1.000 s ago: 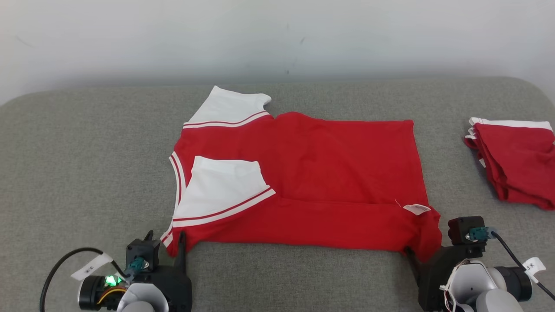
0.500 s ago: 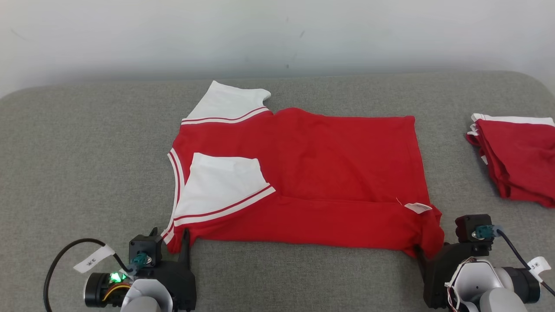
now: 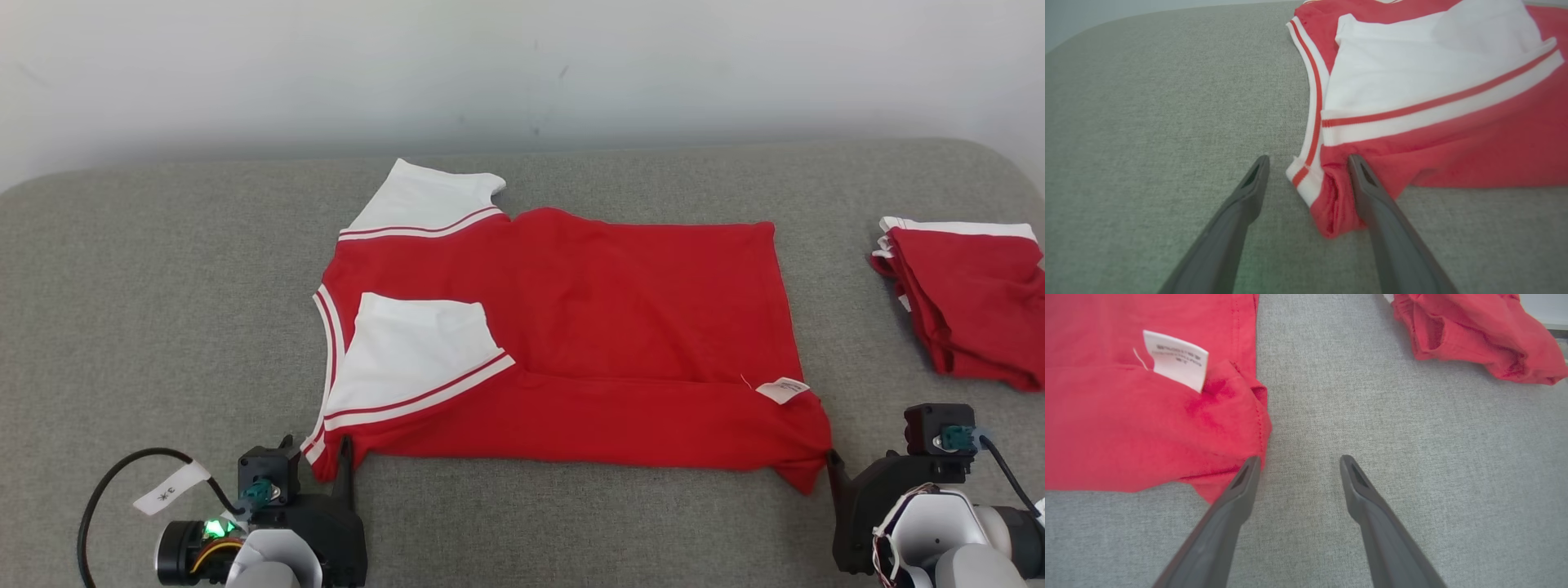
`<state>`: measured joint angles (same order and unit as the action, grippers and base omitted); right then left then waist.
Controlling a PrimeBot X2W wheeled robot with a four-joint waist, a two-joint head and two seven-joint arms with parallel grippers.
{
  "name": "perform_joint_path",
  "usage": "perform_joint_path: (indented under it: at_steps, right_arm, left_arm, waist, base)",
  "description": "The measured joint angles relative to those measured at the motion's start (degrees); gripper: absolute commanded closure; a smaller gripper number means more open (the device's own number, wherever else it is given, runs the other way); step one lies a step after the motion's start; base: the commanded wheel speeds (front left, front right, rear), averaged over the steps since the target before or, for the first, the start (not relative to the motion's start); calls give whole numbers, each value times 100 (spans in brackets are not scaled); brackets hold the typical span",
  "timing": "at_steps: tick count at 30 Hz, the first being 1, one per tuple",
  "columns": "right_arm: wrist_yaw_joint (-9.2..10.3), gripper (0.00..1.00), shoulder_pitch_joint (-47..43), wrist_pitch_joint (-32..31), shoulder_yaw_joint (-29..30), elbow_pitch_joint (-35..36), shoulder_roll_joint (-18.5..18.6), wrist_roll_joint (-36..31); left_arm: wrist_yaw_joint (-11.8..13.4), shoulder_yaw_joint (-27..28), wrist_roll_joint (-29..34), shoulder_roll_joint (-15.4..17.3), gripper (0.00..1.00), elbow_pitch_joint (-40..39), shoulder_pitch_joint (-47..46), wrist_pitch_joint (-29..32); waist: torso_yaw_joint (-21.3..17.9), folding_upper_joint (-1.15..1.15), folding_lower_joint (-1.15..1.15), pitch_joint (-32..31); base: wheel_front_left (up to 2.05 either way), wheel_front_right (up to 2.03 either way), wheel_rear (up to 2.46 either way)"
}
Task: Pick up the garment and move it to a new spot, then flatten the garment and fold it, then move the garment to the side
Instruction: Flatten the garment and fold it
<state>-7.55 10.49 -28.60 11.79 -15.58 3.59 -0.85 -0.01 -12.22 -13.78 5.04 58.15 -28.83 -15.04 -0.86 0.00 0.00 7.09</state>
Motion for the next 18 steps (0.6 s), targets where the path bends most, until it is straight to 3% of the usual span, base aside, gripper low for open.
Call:
perform_joint_path:
  at_steps: [17, 18]
  right_arm:
    - [0, 0, 124, -64, -331, -327, -58, 378]
    - [0, 3, 181, -65, -370, -358, -58, 379]
  left_arm:
    - [75, 5, -74, 16, 0, 31, -108, -2]
    - [101, 33, -116, 33, 7, 112, -186, -2]
  waist:
    - [29, 0, 0, 97]
    - [30, 0, 0, 134]
  base:
    - [0, 0, 0]
    - [0, 0, 0]
